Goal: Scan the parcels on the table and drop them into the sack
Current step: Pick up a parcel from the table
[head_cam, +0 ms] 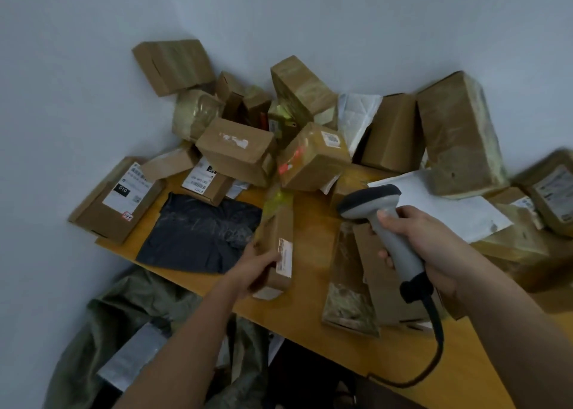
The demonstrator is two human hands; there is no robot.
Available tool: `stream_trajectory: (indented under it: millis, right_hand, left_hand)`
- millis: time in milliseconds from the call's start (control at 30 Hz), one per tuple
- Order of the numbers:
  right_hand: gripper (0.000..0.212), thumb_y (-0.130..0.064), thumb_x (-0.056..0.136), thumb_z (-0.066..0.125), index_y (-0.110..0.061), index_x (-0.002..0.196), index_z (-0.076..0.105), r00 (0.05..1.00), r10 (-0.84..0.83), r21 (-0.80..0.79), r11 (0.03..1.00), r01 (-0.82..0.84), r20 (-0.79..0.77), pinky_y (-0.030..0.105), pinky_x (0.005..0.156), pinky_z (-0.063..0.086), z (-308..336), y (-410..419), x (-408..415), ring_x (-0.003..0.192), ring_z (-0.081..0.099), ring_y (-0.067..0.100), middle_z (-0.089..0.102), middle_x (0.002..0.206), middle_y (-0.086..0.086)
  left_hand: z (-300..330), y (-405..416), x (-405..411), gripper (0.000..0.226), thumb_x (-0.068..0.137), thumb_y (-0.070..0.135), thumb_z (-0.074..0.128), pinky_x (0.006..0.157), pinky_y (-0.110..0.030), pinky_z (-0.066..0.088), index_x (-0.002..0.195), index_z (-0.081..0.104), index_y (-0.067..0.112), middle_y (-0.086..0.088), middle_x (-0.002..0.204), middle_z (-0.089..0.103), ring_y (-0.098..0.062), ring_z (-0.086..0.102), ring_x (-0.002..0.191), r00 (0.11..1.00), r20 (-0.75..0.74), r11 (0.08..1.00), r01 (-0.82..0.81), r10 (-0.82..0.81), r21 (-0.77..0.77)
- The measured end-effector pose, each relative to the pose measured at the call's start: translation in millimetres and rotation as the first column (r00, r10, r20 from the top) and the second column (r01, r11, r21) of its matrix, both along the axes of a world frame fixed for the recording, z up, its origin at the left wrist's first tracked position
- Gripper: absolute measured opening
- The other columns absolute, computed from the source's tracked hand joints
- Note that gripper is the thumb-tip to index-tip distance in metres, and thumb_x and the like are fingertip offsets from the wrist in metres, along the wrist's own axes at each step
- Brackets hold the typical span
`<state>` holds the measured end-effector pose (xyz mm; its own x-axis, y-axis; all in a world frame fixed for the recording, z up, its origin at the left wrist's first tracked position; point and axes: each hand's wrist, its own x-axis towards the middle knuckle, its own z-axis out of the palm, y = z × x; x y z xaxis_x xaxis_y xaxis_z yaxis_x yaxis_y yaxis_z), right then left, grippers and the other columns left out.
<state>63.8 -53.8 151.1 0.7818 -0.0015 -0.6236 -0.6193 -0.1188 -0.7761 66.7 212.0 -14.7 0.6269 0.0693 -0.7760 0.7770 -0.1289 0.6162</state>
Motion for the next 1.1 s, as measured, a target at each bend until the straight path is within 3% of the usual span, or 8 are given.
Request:
stream_trajectory:
  millis: [100, 300, 467, 533, 633, 833, 967, 1100]
  right_hand:
    - [0.032, -0.029, 0.093, 0.063, -0.014, 0.120, 0.052, 0.999, 0.007, 0.069, 0.998, -0.010, 0.034, 0.027, 0.051, 0.052, 5.1, 4.5, 4.7, 0.059, 0.061, 0.018, 0.064, 0.105, 0.018]
    - [0.046, -0.023, 0.087, 0.072, -0.017, 0.127, 0.048, 0.995, -0.012, 0.121, 0.993, -0.001, 0.101, 0.031, 0.060, 0.051, 8.8, 29.2, 21.4, 0.068, 0.059, 0.020, 0.064, 0.113, 0.017]
    - [0.055, -0.017, 0.088, 0.071, -0.017, 0.134, 0.042, 0.991, -0.007, 0.149, 0.989, -0.014, 0.134, 0.026, 0.049, 0.050, 11.7, 71.7, 31.1, 0.062, 0.059, 0.016, 0.063, 0.111, 0.015]
    - [0.057, -0.016, 0.088, 0.072, -0.019, 0.136, 0.040, 0.991, 0.002, 0.171, 0.985, -0.024, 0.132, 0.024, 0.046, 0.049, 12.5, 89.2, 30.7, 0.062, 0.059, 0.015, 0.062, 0.111, 0.014]
    - [0.052, -0.015, 0.088, 0.072, -0.023, 0.126, 0.038, 0.989, 0.025, 0.207, 0.977, -0.055, 0.145, 0.023, 0.046, 0.050, 15.0, 113.3, 25.1, 0.061, 0.057, 0.014, 0.060, 0.109, 0.011]
    - [0.052, -0.017, 0.084, 0.077, -0.025, 0.118, 0.038, 0.978, 0.094, 0.277, 0.950, -0.144, 0.187, 0.024, 0.050, 0.050, 17.6, 150.9, 14.4, 0.061, 0.056, 0.015, 0.060, 0.103, 0.008]
    - [0.064, -0.025, 0.078, 0.081, -0.025, 0.126, 0.038, 0.960, 0.151, 0.303, 0.927, -0.220, 0.235, 0.022, 0.053, 0.050, 21.0, 160.9, 12.7, 0.067, 0.058, 0.014, 0.062, 0.107, 0.006]
    - [0.067, -0.018, 0.074, 0.085, -0.026, 0.123, 0.039, 0.936, 0.197, 0.265, 0.923, -0.277, 0.291, 0.025, 0.058, 0.050, 26.8, 159.5, 16.8, 0.067, 0.057, 0.015, 0.062, 0.105, 0.005]
  left_hand:
    - [31.4, 21.8, -16.6, 0.050, 0.083, 0.035, 0.061, 0.077, -0.037, 0.050, 0.125, 0.060, 0.009, -0.016, 0.108, 0.069, -0.031, 0.063, 0.093, 0.985, -0.131, 0.950, -0.142, 0.109, -0.278]
    - [67.0, 63.1, -48.5, 0.063, 0.069, 0.045, 0.062, 0.091, -0.046, 0.043, 0.121, 0.066, 0.008, -0.031, 0.121, 0.062, -0.041, 0.058, 0.105, 0.966, -0.133, 0.903, -0.254, 0.221, -0.347]
    - [100.4, 88.7, -65.3, 0.082, 0.046, 0.047, 0.083, 0.090, -0.046, 0.046, 0.120, 0.070, 0.013, -0.027, 0.125, 0.061, -0.040, 0.061, 0.103, 0.953, -0.024, 0.824, -0.273, 0.302, -0.497]
    - [109.9, 95.6, -67.9, 0.087, 0.041, 0.044, 0.087, 0.087, -0.045, 0.049, 0.121, 0.069, 0.013, -0.026, 0.121, 0.064, -0.040, 0.064, 0.097, 0.923, 0.020, 0.760, -0.304, 0.385, -0.575]
    - [121.9, 98.7, -68.5, 0.094, 0.044, 0.040, 0.087, 0.096, -0.049, 0.045, 0.130, 0.061, 0.014, -0.024, 0.125, 0.062, -0.039, 0.064, 0.102, 0.863, 0.101, 0.671, -0.305, 0.494, -0.676]
    - [152.0, 86.4, -60.7, 0.080, 0.059, 0.031, 0.079, 0.102, -0.051, 0.044, 0.134, 0.059, 0.011, -0.022, 0.137, 0.055, -0.038, 0.059, 0.116, 0.793, 0.206, 0.521, -0.158, 0.573, -0.839]
    - [166.0, 81.1, -51.3, 0.089, 0.064, 0.022, 0.069, 0.103, -0.051, 0.044, 0.147, 0.040, 0.006, -0.025, 0.145, 0.045, -0.042, 0.050, 0.127, 0.766, 0.261, 0.488, -0.078, 0.587, -0.869]
    - [171.5, 76.1, -41.3, 0.082, 0.066, 0.003, 0.049, 0.100, -0.054, 0.047, 0.147, 0.034, 0.003, -0.027, 0.147, 0.041, -0.044, 0.045, 0.132, 0.740, 0.304, 0.464, -0.013, 0.600, -0.886]
